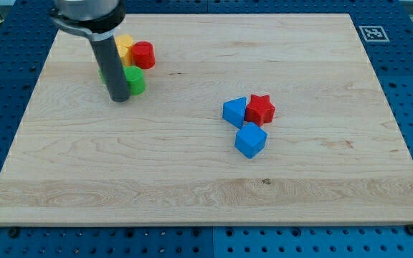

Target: Separate the group of blocks

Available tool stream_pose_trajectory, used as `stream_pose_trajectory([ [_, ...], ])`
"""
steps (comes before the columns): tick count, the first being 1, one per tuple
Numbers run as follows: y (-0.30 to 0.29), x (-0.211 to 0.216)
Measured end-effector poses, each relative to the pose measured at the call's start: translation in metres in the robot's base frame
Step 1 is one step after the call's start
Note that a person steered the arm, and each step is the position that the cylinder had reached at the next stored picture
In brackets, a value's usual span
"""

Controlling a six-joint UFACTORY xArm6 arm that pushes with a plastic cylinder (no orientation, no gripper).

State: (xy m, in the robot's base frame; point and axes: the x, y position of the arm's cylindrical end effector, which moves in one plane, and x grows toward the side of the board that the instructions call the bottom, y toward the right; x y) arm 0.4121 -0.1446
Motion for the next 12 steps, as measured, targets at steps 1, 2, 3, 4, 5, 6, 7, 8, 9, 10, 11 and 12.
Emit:
stream_pose_trajectory([
  [1,0.006,-0.001],
  [2,0.006,-0.007],
  [3,0.006,0.014],
  [4,0.018,0.048],
  [5,0.037,0.083],
  [6,0.051,0.114],
  [7,0.086,0.137],
  [8,0.125,0.138],
  [9,0.125,0.138],
  [10,0.125,0.141],
  [11,0.125,0.143],
  [12,0.125,0.144],
])
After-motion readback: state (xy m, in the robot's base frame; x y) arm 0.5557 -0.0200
